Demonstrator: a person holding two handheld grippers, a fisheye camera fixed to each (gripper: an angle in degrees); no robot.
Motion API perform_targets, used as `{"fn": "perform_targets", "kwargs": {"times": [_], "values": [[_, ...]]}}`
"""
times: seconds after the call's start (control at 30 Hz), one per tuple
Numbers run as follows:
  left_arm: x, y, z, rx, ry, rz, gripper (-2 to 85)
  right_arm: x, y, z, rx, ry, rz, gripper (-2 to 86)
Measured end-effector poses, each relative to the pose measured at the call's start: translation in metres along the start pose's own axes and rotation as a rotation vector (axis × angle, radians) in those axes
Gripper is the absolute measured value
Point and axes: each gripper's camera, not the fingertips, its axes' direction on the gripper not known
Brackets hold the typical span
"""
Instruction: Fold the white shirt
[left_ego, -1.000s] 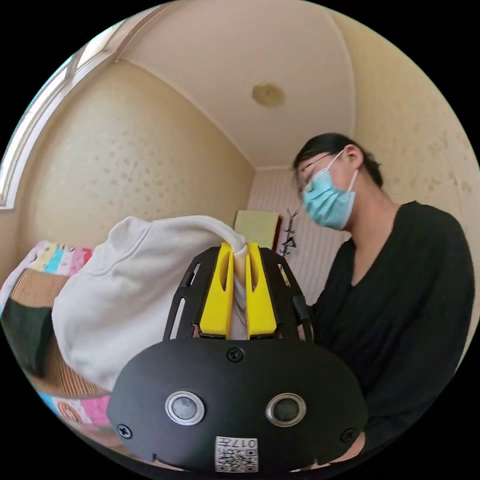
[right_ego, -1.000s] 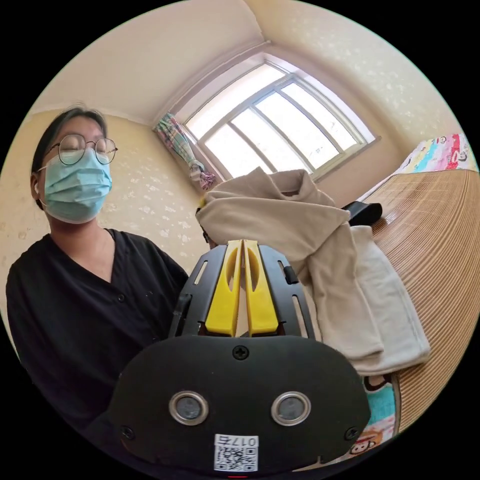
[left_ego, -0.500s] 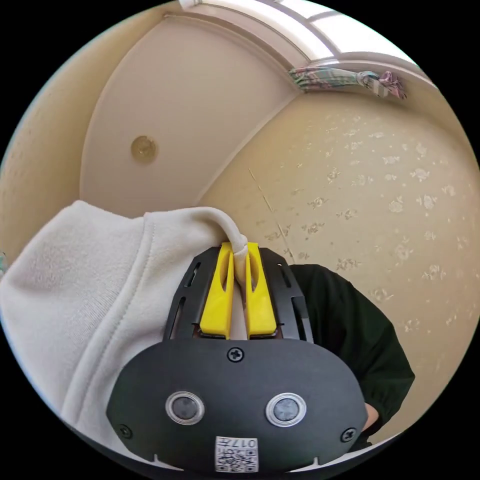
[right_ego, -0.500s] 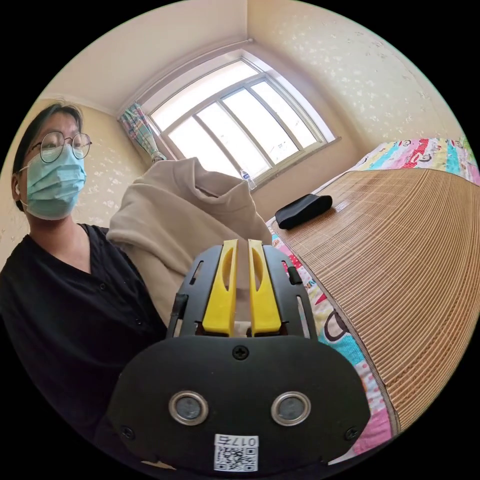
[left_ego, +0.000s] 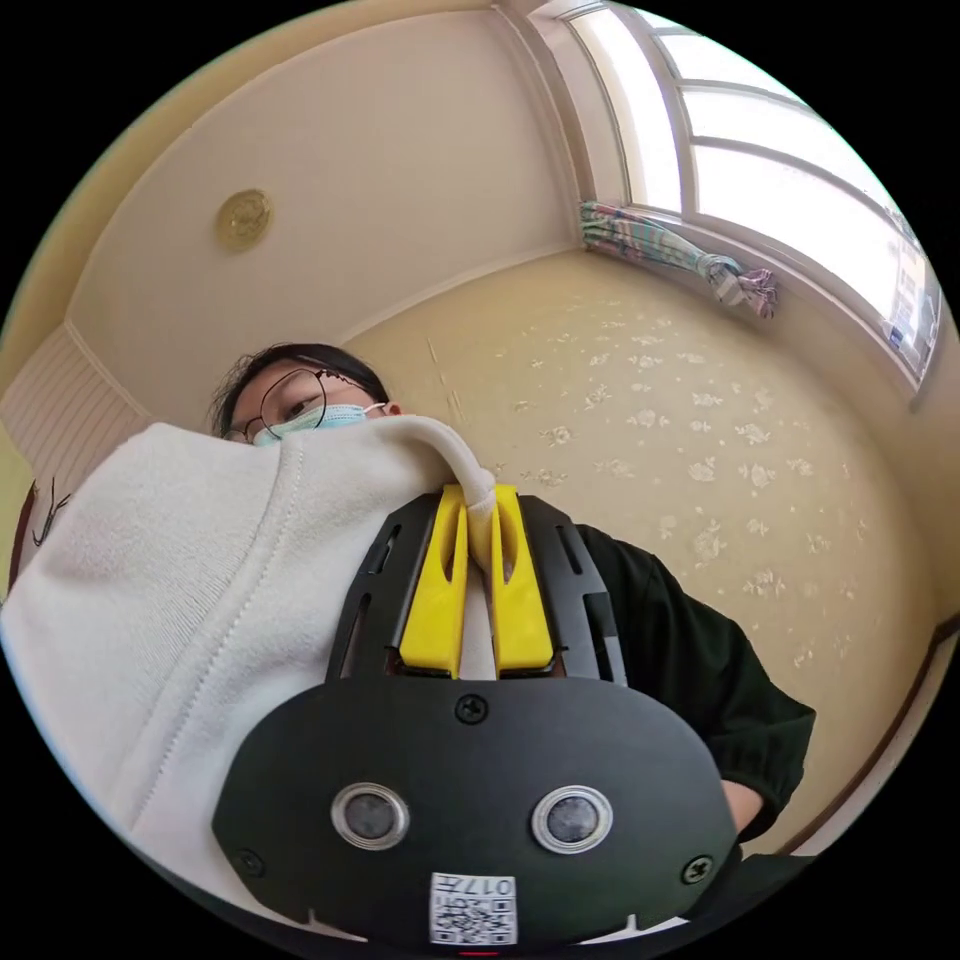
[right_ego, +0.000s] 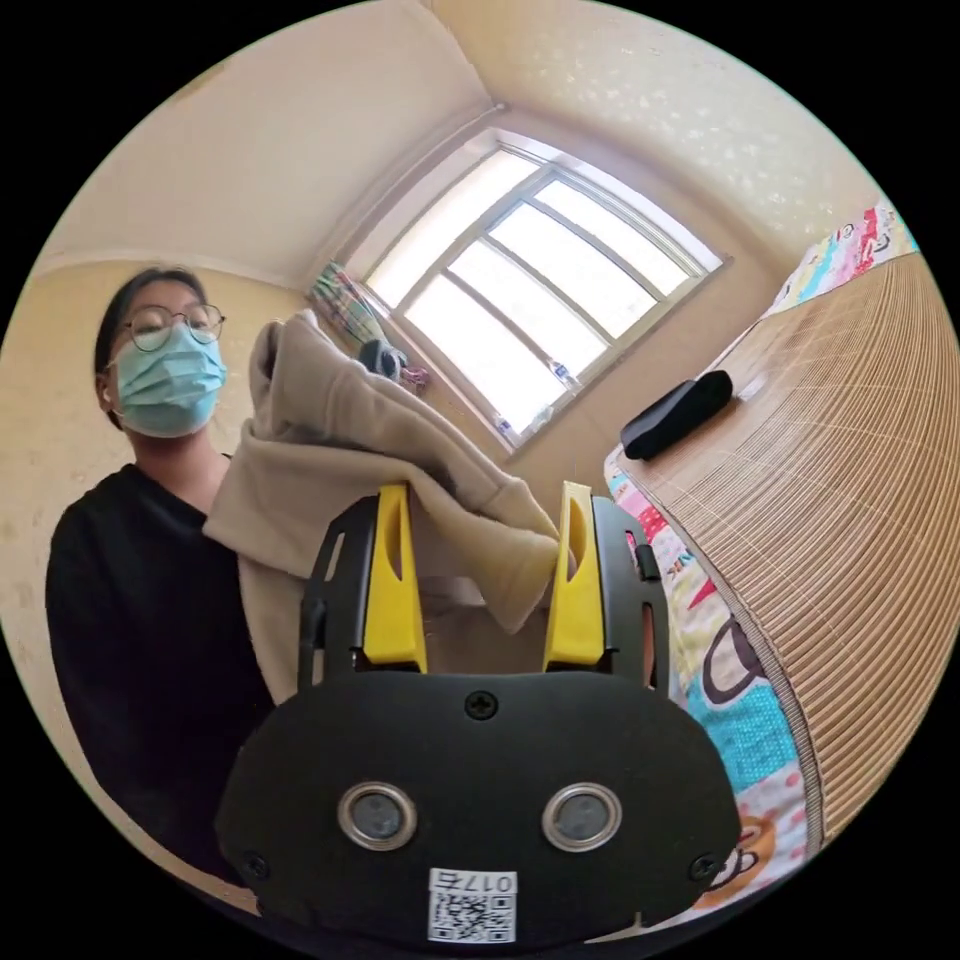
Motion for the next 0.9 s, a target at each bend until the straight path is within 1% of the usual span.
{"fn": "perform_targets", "kwargs": {"times": [0.1,0.13,0.2,0.27,0.33,0.43,0.5,0.57,0.63,0.73,0.8,0.83,0.87,0.9], "values": [[-0.004,0.002,0.001,-0.009,0.024,0.002,3.9,0.01,-0.002,-0.008,-0.047,0.012,0.012,24.7],[-0.009,0.004,0.0,-0.003,0.046,-0.003,3.9,0.015,-0.002,-0.012,-0.04,-0.022,0.021,25.9],[-0.016,0.007,-0.002,0.01,0.082,-0.008,3.9,0.027,0.003,-0.026,0.052,-0.158,0.032,26.1],[-0.024,0.009,-0.006,0.017,0.091,-0.025,3.9,0.038,0.013,-0.04,0.163,-0.338,0.014,24.1],[-0.03,0.01,-0.01,0.026,0.093,-0.033,3.9,0.043,0.019,-0.042,0.186,-0.349,0.034,22.6],[-0.039,0.012,-0.017,0.039,0.086,-0.051,3.9,0.043,0.023,-0.029,0.159,-0.261,0.091,21.3],[-0.043,0.012,-0.02,0.039,0.074,-0.058,3.9,0.034,0.019,-0.01,0.055,-0.231,0.079,19.6],[-0.048,0.012,-0.025,0.039,0.055,-0.05,3.9,0.024,0.016,0.022,-0.106,-0.205,0.073,16.6],[-0.053,0.013,-0.031,0.048,0.047,-0.044,3.9,0.021,0.014,0.043,-0.168,-0.186,0.084,13.5],[-0.065,0.013,-0.04,0.063,0.051,-0.035,3.9,0.011,0.009,0.061,-0.128,-0.117,0.045,7.3],[-0.069,0.005,-0.043,0.05,0.025,-0.033,3.9,0.006,0.003,0.06,-0.065,-0.018,0.065,5.5],[-0.064,-0.003,-0.047,0.029,-0.024,-0.017,3.9,-0.001,-0.005,0.056,-0.034,0.138,0.117,5.0],[-0.054,-0.013,-0.052,0.009,-0.106,0.009,3.9,-0.019,-0.016,0.052,-0.02,0.302,0.124,4.7],[-0.048,-0.018,-0.055,0.001,-0.154,0.021,3.9,-0.032,-0.023,0.05,-0.009,0.374,0.103,4.6]]}}
